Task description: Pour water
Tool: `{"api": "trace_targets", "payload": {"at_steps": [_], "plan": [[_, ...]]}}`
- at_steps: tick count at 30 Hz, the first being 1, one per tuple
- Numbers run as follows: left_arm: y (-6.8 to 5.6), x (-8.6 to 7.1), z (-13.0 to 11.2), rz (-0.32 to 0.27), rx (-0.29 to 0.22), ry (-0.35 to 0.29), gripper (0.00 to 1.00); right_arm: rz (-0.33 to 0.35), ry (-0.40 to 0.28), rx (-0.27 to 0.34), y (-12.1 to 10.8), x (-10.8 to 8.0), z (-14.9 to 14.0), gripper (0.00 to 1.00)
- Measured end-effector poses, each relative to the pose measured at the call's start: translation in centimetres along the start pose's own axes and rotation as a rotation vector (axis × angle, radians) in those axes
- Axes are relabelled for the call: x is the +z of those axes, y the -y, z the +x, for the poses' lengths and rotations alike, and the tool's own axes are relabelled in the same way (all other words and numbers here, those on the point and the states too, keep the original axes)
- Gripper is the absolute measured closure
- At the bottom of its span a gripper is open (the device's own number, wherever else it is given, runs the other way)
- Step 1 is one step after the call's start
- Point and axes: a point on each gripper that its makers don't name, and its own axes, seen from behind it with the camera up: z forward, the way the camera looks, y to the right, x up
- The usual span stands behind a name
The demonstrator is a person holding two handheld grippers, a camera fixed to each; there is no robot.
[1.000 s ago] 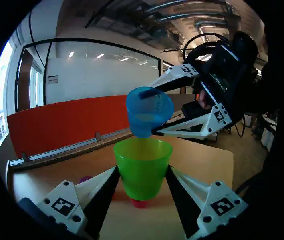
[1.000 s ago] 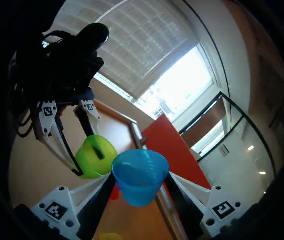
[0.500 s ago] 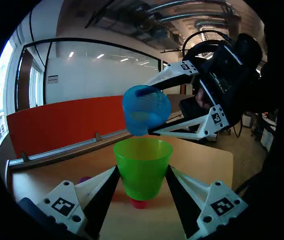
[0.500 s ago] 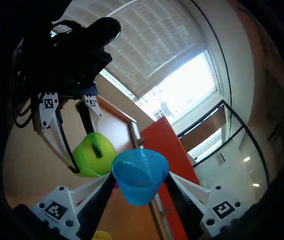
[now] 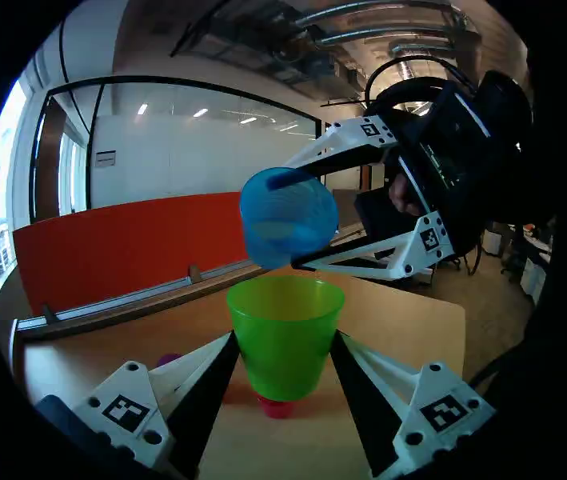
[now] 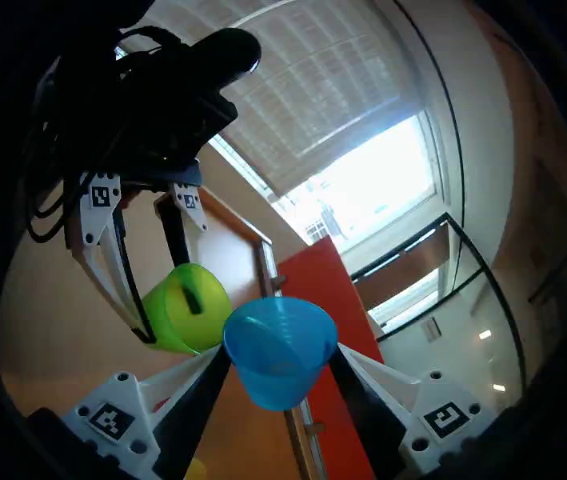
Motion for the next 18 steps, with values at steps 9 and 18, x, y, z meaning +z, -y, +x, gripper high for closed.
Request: {"api": "trace_targets", "payload": {"at_steps": [9,18], "plan": [[-0.11,-0.1,0.06,0.002,0.0,-0.002,0.2,-0.014,0.0,-0.039,-0.33,-0.04,0.37,0.1],[-0.1,-0.19,0.02,0.004,0.0,-0.003,0.2,-0.02,-0.002,-0.063,-0.46,-0.06,0.74,0.1]]}}
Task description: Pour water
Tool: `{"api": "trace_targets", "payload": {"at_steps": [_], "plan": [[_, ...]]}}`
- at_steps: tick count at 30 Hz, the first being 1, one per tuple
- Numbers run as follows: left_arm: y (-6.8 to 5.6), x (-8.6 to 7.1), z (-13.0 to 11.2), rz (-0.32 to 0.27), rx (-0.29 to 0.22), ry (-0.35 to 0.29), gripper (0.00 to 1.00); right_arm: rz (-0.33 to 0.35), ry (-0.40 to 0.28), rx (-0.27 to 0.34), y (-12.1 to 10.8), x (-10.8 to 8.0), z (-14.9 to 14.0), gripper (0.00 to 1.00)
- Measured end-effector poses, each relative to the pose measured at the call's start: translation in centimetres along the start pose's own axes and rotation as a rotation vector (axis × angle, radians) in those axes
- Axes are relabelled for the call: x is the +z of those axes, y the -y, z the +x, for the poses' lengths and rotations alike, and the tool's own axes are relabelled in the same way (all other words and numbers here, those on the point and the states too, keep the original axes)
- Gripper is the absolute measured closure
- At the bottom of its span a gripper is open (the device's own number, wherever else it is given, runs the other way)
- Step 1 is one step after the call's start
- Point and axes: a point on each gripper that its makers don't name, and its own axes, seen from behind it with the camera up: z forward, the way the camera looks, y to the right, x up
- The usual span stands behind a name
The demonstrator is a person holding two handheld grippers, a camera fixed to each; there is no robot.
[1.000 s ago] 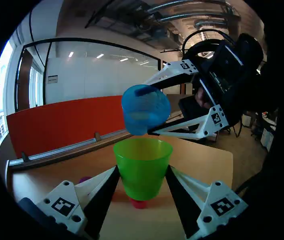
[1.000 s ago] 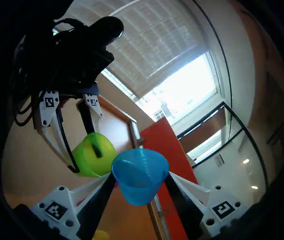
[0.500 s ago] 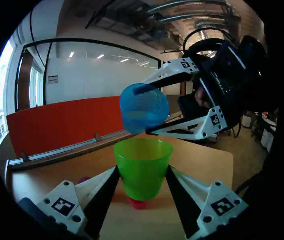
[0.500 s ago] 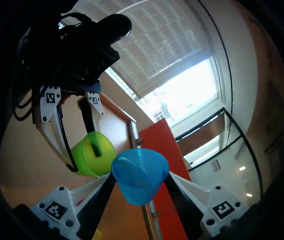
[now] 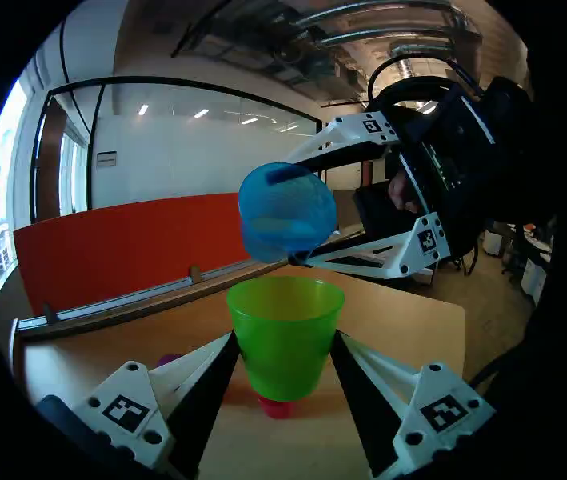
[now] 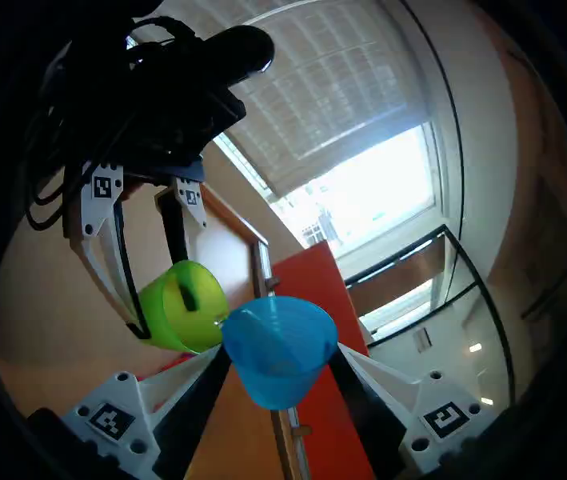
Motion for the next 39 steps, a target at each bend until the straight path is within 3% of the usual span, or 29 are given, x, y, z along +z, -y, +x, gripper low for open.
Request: {"api": "trace_targets", "payload": {"at_steps": [39], "plan": [[-0.32,-0.21,-0.11,0.003,0.008,-0.013,0.2,-0.023,-0.003,-0.074,-0.96,-0.49,0.95,0.1]]}}
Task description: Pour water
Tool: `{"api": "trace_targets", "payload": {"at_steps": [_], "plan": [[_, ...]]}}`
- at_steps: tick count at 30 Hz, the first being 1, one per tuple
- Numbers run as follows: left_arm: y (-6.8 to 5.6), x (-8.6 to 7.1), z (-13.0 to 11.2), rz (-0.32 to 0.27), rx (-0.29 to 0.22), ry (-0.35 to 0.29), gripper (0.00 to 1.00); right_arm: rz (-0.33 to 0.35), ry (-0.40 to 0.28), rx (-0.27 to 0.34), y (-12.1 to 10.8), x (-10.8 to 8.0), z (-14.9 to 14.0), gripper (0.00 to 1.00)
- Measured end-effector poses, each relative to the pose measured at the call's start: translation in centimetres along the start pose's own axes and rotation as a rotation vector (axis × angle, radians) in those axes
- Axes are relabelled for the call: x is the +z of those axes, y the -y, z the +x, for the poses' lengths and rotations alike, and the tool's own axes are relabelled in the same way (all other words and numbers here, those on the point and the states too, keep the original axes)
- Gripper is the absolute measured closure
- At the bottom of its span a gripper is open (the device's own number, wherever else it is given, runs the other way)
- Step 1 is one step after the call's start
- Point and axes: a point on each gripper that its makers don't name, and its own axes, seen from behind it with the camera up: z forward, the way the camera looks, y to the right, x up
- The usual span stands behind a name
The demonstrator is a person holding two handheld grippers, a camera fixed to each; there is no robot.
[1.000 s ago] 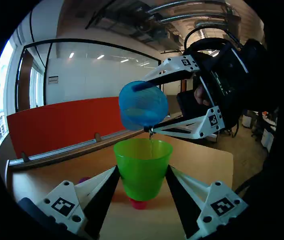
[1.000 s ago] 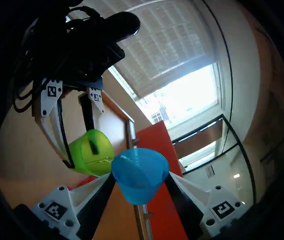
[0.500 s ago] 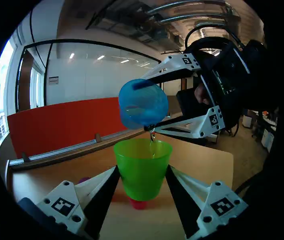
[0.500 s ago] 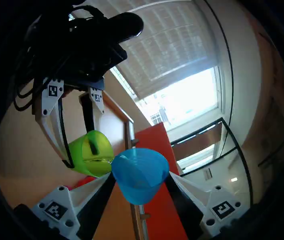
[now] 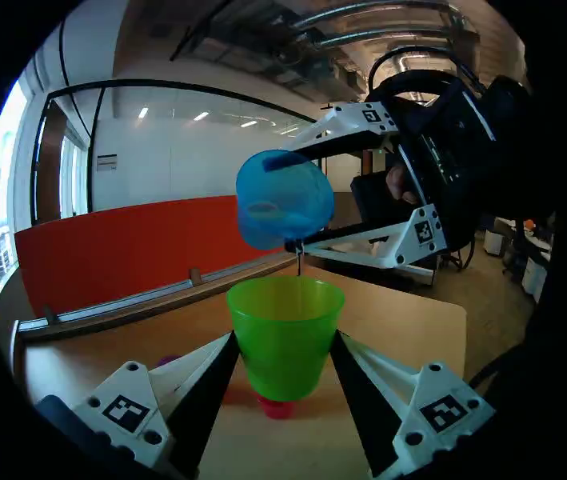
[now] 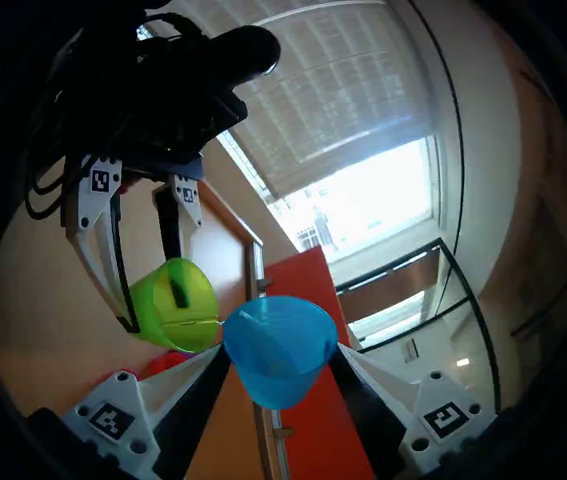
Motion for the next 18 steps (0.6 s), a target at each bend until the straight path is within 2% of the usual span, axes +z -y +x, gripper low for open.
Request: {"api": "trace_targets", "payload": {"at_steps": [18], "plan": [[-0.26,-0.04,-0.09,-0.005,0.0,0.005,0.2,0.001,0.0,-0.035,-0.04,-0.06,0.36,0.1]]}}
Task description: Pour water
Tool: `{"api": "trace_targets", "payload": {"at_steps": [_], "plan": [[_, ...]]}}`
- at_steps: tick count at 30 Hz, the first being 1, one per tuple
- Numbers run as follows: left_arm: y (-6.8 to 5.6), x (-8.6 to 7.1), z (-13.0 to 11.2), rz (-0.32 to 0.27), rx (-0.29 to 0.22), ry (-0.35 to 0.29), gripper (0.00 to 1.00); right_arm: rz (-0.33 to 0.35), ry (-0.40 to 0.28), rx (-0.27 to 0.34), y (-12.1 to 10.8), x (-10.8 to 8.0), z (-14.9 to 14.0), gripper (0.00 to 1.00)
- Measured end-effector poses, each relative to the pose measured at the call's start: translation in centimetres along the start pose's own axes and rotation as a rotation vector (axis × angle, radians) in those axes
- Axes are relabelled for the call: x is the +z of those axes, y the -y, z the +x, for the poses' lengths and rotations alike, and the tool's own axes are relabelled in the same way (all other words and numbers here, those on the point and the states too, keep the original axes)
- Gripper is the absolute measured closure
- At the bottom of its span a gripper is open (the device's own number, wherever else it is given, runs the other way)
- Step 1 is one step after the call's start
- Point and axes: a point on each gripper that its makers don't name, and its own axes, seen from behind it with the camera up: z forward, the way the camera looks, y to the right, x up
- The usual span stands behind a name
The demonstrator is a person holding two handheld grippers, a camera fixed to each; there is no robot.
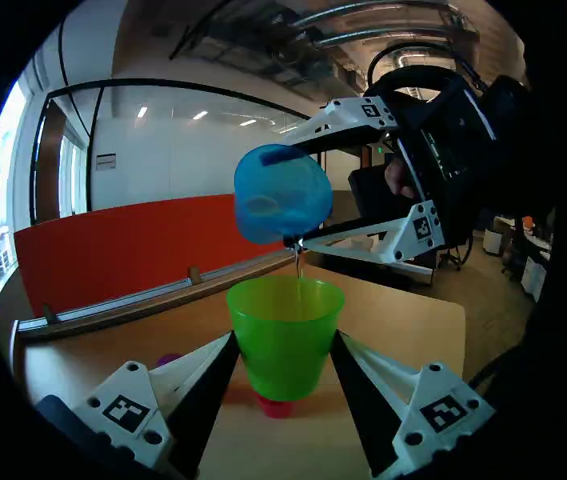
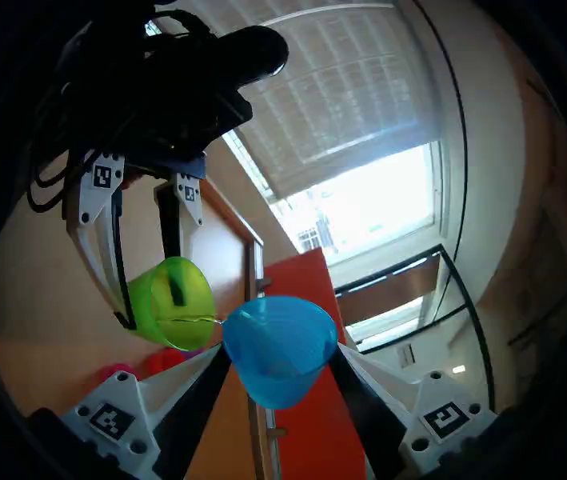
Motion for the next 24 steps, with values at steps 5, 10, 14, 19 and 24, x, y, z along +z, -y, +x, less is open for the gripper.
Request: {"api": "trace_targets", "payload": {"at_steps": [5,10,14,19,24], "plan": [[-0.05,0.04,0.02,-0.002,0.001,0.0,0.2,-0.004,0.001,-0.01,-0.1,-0.06,0.08,0.1],[-0.03,0.04,0.01,-0.001,0.0,0.0,0.2,-0.004,0.003,-0.02,-0.1,-0.1,0.04,0.1],[0.01,0.03,-0.1,0.001,-0.001,0.001,0.2,-0.002,0.004,-0.027,0.0,-0.1,-0.01,0.1],[0.03,-0.01,-0.18,0.002,-0.002,0.001,0.2,-0.004,0.003,-0.033,-0.06,-0.09,-0.04,0.1],[0.04,-0.03,-0.16,0.003,-0.003,-0.001,0.2,-0.005,0.002,-0.048,-0.13,-0.07,-0.05,0.1]]}}
